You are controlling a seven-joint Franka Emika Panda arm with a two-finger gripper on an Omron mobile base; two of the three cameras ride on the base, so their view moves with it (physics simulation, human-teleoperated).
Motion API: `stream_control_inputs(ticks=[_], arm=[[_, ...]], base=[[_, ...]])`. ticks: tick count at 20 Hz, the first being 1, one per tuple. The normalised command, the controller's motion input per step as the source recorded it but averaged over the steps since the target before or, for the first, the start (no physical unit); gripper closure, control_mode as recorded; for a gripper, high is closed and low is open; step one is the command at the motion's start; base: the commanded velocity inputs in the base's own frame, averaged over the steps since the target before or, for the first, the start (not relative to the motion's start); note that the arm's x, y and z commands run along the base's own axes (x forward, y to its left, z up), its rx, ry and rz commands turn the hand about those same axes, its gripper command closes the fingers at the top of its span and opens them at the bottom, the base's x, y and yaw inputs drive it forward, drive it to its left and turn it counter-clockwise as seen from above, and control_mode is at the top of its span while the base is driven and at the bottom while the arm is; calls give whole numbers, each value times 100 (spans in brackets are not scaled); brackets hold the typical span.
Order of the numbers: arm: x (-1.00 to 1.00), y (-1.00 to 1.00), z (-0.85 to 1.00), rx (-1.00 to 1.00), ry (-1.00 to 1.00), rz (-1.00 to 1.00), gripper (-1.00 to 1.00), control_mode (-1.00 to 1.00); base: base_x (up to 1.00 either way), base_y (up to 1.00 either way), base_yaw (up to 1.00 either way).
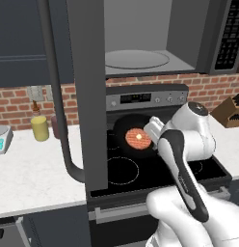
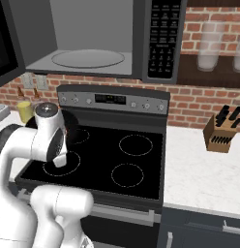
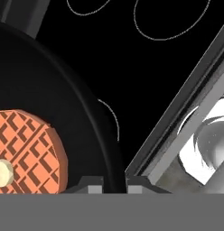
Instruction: Open the microwave, place the bowl with waffle inside the microwave, then close the microwave door and turn it on.
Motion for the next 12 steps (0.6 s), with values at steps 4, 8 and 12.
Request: stream_control_inputs(ticks=[4, 8, 12], arm=[[-99, -58, 85, 6, 7, -29, 100, -100], [-77, -34, 99, 3, 12, -28, 100, -100], [-50, -9, 100, 0, 15, -25, 100, -100]], base=[[0, 0, 0], [0, 0, 0], [0, 0, 0]])
